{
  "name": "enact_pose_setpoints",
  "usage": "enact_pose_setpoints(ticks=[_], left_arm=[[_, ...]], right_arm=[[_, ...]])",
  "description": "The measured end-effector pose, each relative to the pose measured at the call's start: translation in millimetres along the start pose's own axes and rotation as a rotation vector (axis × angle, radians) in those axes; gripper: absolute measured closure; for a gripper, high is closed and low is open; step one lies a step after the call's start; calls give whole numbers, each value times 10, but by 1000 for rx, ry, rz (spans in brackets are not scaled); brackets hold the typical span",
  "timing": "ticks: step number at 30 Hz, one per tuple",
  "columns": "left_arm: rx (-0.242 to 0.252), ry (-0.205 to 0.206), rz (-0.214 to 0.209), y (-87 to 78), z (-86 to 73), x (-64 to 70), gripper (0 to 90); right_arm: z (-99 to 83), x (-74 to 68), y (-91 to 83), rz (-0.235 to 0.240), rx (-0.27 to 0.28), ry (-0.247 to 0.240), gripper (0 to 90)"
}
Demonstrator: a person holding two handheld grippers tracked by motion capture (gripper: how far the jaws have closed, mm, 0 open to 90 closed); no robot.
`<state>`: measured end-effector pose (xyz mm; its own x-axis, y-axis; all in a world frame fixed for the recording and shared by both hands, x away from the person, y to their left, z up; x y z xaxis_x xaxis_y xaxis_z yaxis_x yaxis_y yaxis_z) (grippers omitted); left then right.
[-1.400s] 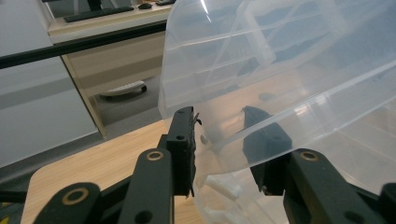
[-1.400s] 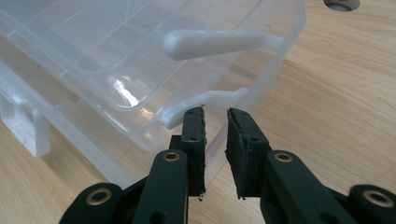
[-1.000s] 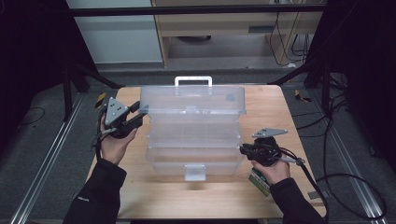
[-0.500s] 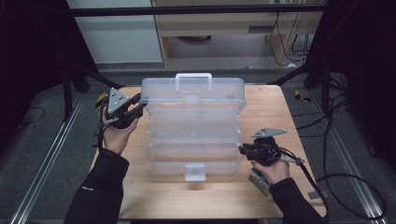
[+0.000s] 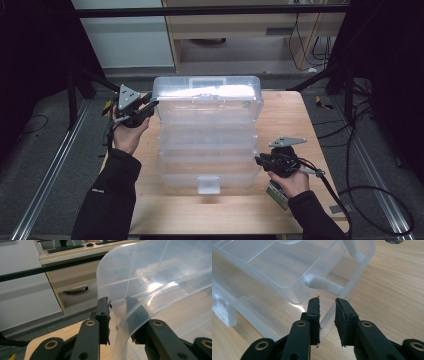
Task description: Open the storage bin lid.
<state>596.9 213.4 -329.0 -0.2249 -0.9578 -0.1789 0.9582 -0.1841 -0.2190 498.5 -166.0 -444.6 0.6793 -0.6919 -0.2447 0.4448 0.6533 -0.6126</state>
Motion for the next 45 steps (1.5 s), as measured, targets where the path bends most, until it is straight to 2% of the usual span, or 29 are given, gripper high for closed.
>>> enact_pose_setpoints(ticks=[11, 19, 21, 24, 31, 45], left_arm=[[-2, -7, 18, 139, 57, -25, 733], [-8, -10, 33, 244, 99, -37, 744], [-5, -21, 32, 276, 103, -44, 745], [-5, -31, 33, 321, 111, -52, 749], [-20, -7, 58, 416, 148, -54, 765], [-37, -27, 74, 623, 156, -84, 791]], right_arm=[[-2, 9, 32, -15, -1, 2, 705], [2, 19, 40, -19, -6, 35, 699], [3, 19, 40, -19, -6, 37, 699], [3, 19, 40, -18, -7, 37, 700], [3, 15, 41, -18, -8, 36, 700], [3, 15, 41, -18, -10, 31, 699]])
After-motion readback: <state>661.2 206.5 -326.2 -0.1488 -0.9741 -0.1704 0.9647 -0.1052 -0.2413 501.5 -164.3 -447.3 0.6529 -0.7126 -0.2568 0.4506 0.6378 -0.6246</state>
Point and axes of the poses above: each handheld gripper's, and its own axes: y roughly forward along the jaws, z roughly out of its top, x roughly to its right, the point moved 5 cm from there along y, roughly forward along the jaws, and after that the axes turned 13 degrees about z, right-handed, at the moved point
